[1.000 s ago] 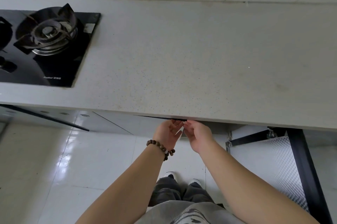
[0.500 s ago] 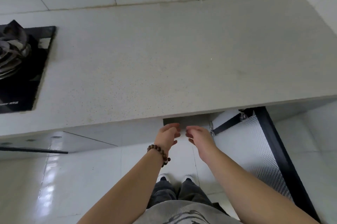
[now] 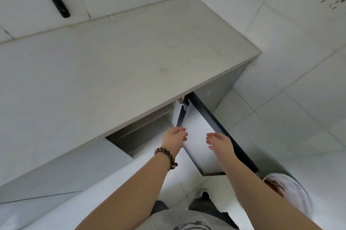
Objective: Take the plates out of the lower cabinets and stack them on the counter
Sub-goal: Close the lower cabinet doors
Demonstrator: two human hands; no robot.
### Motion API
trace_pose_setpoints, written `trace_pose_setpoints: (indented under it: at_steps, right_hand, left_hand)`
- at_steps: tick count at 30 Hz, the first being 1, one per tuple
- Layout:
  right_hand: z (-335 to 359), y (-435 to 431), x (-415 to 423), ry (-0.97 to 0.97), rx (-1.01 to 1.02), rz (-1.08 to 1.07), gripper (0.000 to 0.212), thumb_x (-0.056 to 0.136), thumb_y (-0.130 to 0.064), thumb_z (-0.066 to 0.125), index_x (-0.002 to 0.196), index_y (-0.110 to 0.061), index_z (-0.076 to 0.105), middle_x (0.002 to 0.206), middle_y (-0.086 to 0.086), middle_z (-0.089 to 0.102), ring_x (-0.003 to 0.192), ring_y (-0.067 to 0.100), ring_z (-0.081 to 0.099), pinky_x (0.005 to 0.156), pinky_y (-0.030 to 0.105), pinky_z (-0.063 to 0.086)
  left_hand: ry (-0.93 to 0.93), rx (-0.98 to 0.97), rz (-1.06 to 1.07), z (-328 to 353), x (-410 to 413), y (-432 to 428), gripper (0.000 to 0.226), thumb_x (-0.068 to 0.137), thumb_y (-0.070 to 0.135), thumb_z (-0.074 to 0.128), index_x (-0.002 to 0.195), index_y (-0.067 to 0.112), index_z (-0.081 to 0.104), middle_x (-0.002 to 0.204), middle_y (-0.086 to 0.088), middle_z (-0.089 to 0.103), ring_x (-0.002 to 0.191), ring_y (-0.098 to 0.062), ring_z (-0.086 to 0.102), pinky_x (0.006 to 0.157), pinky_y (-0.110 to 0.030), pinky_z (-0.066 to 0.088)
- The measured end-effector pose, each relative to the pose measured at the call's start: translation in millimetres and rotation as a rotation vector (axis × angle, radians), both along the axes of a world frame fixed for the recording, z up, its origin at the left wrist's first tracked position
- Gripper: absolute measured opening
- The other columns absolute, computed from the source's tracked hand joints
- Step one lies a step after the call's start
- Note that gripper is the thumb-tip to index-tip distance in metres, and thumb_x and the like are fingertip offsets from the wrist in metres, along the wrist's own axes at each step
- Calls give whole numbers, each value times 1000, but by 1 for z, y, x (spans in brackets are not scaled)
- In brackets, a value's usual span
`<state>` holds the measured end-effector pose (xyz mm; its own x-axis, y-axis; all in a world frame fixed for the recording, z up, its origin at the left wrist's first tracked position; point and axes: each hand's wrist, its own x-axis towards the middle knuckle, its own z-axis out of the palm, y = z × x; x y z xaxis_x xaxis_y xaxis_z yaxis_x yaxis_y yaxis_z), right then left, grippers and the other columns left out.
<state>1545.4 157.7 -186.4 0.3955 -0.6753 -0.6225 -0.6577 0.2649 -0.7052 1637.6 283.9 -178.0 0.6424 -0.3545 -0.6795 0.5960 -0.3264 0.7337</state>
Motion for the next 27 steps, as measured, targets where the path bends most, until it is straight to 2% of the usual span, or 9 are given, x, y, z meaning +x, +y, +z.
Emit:
trace_pose_setpoints:
  at_steps: [4,10,12,14,19,23,27]
  right_hand:
    - [5,-34,-23,-62,-9,32,17,92,-9,52,102,-10,66,101,10,67,99,25,64,97,42,50]
    - [9,-103,-51,-115,7,184,22,88,-6,51,81,-18,69,84,6,70,86,25,66,90,41,53]
    - [9,-128,-63,-96,9,219,24,89,-5,52,78,-20,67,84,5,69,89,27,66,91,42,54]
    - [5,-148,-74,-60,29,240,23,91,-5,51,82,-18,67,87,7,68,92,29,65,94,45,53]
    - [-7,-164,-97,56,118,419,23,91,-9,51,108,-9,67,92,9,67,89,25,64,93,41,53]
    - [-10,-157,-105,64,197,530,24,90,-3,49,104,3,67,92,19,66,81,29,61,82,39,53]
    - [-11,-153,-101,70,212,544,23,88,1,47,99,7,66,87,18,64,75,29,61,78,37,55]
  left_hand:
    - [-22,0,-8,0,-32,-41,23,94,14,44,107,15,62,99,0,64,91,-11,61,77,-26,52]
    - [-4,-30,185,1,-83,-106,24,92,11,45,106,12,63,97,-2,67,88,-14,62,80,-31,52]
    - [9,-22,235,1,-102,-121,22,91,11,45,103,13,64,98,-3,67,89,-15,63,83,-33,52]
    - [21,0,274,0,-119,-130,22,91,11,45,101,14,65,97,-3,68,89,-15,64,84,-34,53]
    - [32,41,354,-3,-149,-140,25,92,12,44,105,13,65,102,-3,68,97,-16,64,85,-33,54]
    - [70,34,388,-6,-164,-138,23,92,13,45,104,12,65,104,-5,68,98,-17,64,83,-31,53]
    - [106,10,426,-9,-176,-126,23,92,11,46,109,12,62,103,-7,67,90,-17,65,74,-27,54]
